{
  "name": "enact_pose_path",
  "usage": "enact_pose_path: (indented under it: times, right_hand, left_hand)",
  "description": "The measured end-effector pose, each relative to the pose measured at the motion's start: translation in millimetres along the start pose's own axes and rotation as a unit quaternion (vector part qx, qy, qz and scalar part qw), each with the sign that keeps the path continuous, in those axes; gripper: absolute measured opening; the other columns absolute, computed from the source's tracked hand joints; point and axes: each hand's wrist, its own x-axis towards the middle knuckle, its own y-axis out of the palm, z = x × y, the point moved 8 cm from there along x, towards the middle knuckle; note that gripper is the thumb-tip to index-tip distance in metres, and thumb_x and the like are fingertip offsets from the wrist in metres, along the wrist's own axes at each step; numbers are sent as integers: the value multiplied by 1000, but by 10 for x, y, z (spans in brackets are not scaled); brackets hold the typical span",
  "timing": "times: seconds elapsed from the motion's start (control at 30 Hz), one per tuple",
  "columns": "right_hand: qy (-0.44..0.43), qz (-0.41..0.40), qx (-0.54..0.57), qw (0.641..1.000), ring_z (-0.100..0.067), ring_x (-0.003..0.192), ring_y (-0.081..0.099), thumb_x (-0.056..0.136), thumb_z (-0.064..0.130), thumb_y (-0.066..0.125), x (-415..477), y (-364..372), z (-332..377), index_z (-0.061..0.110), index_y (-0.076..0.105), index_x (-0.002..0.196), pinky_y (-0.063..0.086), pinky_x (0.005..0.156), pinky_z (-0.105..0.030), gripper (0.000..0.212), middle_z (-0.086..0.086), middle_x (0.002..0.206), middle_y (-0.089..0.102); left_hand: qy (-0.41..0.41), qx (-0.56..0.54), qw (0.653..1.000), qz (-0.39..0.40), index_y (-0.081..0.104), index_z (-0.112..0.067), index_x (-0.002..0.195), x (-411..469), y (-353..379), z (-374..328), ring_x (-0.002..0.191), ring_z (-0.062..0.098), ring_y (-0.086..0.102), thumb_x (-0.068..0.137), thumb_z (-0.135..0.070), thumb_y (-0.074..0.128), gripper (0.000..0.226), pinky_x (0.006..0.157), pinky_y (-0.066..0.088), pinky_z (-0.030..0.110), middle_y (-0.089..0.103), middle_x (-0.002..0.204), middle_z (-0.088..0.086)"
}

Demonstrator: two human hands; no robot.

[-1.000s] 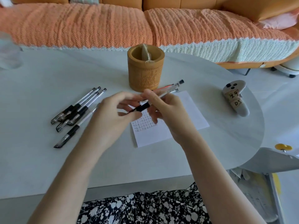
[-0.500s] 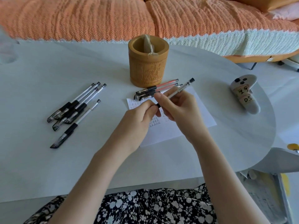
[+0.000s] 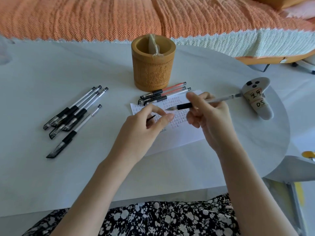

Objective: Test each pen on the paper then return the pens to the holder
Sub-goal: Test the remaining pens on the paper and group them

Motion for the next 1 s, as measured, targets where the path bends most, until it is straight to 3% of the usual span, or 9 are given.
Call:
enact_pose_path:
  times: [0.1,0.2,0.27,0.33,0.43,0.53,0.77,0.87,1.0]
  right_hand:
    - [11,-35,25,999,-17,41,55,93,2,50,36,-173,-27,11,52,81,30,37,-20,16,3,48,51]
    - [5,-20,-57,998,-24,60,69,95,8,44,47,-196,-58,9,64,101,33,40,-24,21,-10,61,69]
    - [12,-21,-99,995,-25,65,71,96,17,49,44,-186,-105,5,69,93,33,41,-24,23,-13,69,73]
    - [16,-35,-131,991,-22,57,66,92,23,59,47,-188,-157,5,69,80,31,38,-20,24,-11,67,72]
    - [5,-84,-189,978,-13,43,45,77,31,77,63,-239,-188,10,59,60,30,40,-18,33,-3,52,58]
    - [-29,-128,-213,968,-5,40,40,73,31,81,52,-273,-157,15,48,48,32,44,-16,44,2,50,48]
    - [-71,-124,-240,960,-13,38,40,84,29,71,-9,-224,-164,-1,53,55,36,44,-20,46,-7,45,51]
    - [-76,-127,-262,954,-11,42,35,80,32,75,-7,-217,-169,6,45,49,32,46,-20,50,-1,44,46]
    - [-89,-149,-276,945,-12,52,30,82,17,68,-1,-213,-162,-7,40,55,25,50,-26,46,-10,53,39]
  left_hand:
    - [-5,76,997,11,58,-30,90,-21,25,69,50,8,40,77,-50,62,25,51,31,20,39,53,-6]
    - [-10,148,989,22,57,-32,95,-44,102,79,55,7,44,76,-49,65,27,55,34,24,41,56,-7]
    - [-13,165,986,10,56,-32,98,-49,112,71,60,9,43,75,-51,67,31,56,33,25,38,58,-10]
    - [-13,178,984,-4,55,-31,99,-52,101,76,63,9,40,73,-52,69,36,56,30,24,35,60,-14]
    - [-15,190,982,-9,54,-30,101,-58,89,103,67,11,39,72,-50,71,39,59,30,25,33,61,-16]
    - [-14,191,981,-5,53,-31,103,-63,97,120,69,11,40,72,-49,72,41,62,32,26,33,62,-17]
    - [-9,196,981,1,51,-31,105,-56,110,124,83,12,52,73,-51,70,43,69,41,27,35,64,-19]
    - [-4,202,979,1,50,-32,106,-56,112,125,89,12,57,73,-52,70,43,70,43,27,37,65,-21]
    - [-2,200,980,1,50,-32,107,-55,116,130,93,11,58,73,-52,70,44,70,42,25,37,66,-22]
